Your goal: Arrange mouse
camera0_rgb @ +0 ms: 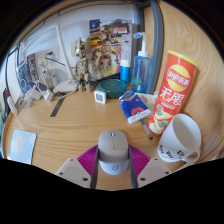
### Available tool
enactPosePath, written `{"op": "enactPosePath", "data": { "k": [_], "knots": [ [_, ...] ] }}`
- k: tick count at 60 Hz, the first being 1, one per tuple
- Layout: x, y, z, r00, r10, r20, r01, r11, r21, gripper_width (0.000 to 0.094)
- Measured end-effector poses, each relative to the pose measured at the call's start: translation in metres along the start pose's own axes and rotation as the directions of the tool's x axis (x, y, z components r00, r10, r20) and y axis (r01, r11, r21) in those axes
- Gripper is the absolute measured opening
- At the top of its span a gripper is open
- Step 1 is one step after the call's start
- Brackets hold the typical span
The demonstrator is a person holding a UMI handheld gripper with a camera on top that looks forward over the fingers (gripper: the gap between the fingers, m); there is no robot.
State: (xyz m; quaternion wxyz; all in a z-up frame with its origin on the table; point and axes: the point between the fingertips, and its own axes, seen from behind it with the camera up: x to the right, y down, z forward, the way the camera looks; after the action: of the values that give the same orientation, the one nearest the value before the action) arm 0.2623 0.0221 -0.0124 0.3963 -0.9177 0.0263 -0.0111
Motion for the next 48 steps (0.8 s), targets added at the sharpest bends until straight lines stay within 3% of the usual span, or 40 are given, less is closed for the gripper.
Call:
{"op": "enactPosePath", "data": {
  "k": [11,26,32,48],
  "knots": [
    [0.0,0.002,0.0,1.0,-0.006,0.006,0.006,0.999,-0.045,0.0307],
    [-0.008,-0.002,-0.007,0.998,0.05,-0.035,-0.053,0.996,-0.075,0.0303],
    [-0.021,-0.041,-0.037,0.997,0.042,-0.063,-0.042,0.999,0.001,0.0305],
    [-0.15,-0.158,-0.143,1.0,0.028,0.004,-0.029,0.972,0.235,0.0306]
  ]
}}
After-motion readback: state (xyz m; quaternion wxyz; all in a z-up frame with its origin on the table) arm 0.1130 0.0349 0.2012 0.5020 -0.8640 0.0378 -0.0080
